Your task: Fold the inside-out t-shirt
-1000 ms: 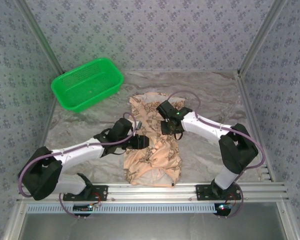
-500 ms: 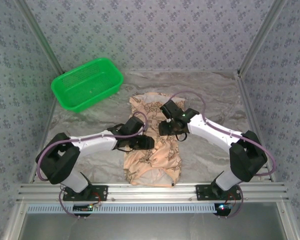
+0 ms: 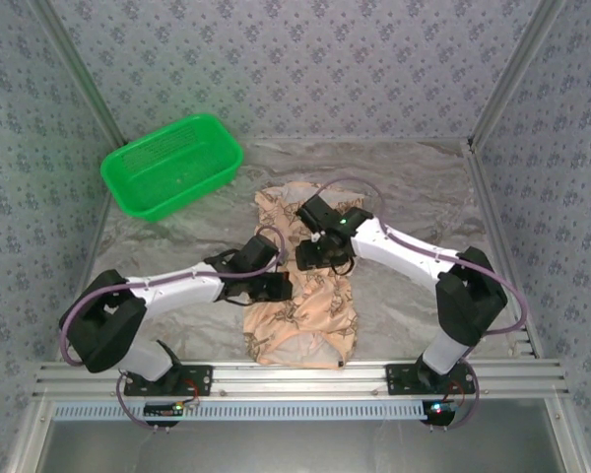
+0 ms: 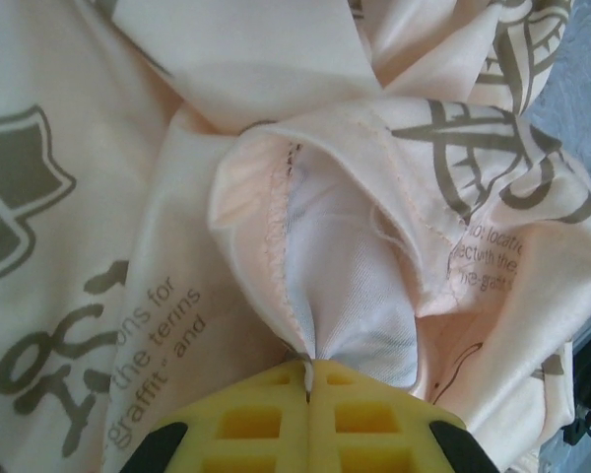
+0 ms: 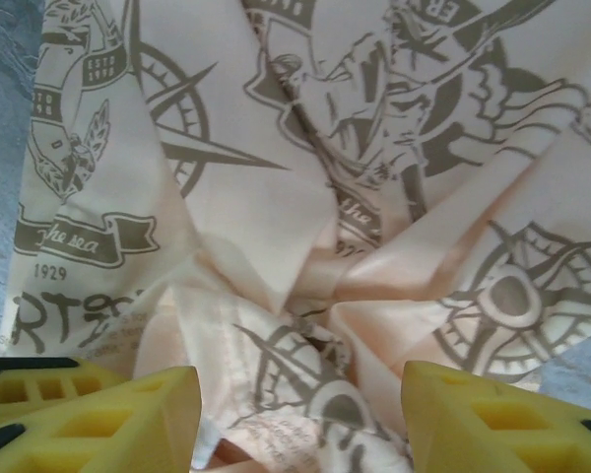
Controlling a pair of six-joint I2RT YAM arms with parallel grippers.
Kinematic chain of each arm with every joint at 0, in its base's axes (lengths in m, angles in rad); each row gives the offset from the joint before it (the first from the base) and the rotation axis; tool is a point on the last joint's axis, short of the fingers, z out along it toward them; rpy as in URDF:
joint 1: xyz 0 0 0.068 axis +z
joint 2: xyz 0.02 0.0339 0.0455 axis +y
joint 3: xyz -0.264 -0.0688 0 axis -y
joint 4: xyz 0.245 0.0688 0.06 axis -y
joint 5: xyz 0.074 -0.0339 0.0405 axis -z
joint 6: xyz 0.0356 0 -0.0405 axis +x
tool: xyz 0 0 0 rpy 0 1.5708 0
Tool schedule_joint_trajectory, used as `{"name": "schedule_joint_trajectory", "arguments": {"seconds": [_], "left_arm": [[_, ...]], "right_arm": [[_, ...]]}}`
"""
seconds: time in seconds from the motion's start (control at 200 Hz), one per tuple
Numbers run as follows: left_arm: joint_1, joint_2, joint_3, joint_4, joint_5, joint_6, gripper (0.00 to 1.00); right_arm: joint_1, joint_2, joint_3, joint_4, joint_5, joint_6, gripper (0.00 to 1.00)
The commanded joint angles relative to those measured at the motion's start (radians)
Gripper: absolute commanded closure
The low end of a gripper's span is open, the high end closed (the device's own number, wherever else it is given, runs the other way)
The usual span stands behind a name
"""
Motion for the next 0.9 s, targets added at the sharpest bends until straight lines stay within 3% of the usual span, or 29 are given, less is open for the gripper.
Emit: {"name": "schedule_joint_trajectory", "arguments": {"seconds": [0.0,0.19,0.38,0.485,0.565,0.66,0.81,0.9], "left_arm": [[-0.001,-0.04,-0.026,0.044,0.046,-0.002,0.99],[0.024,-0.067,-0.073,0.111,0.089,-0.02,0.99],[0.036,-0.062,-0.087,0.129,0.12,-0.011,0.99],[0.044,-0.067,-0.105,0.158,0.134,-0.008,1.0],[0.048,-0.077,-0.115,0.172,0.147,0.005,1.0],[0.052,-0.088,-0.114,0.157,0.162,0.036,1.0],[0.069,-0.12,-0.11,0.138,0.213,0.054,1.0],[0.072,-0.158,-0.117,0.145,0.217,0.06,1.0]], "right_arm": [[0.055,0.025,0.019,-0.1,0.058,0.134,0.49],[0.132,0.048,0.004,-0.046,0.067,0.209,0.57],[0.157,0.093,-0.019,-0.008,0.113,0.256,0.53],[0.155,0.13,-0.022,-0.028,0.153,0.285,0.74],[0.155,0.124,-0.022,-0.041,0.207,0.304,0.82],[0.147,0.106,0.008,-0.09,0.279,0.289,1.0],[0.11,0.077,0.051,-0.177,0.386,0.26,1.0],[0.063,0.04,0.033,-0.106,0.29,0.163,1.0]]}}
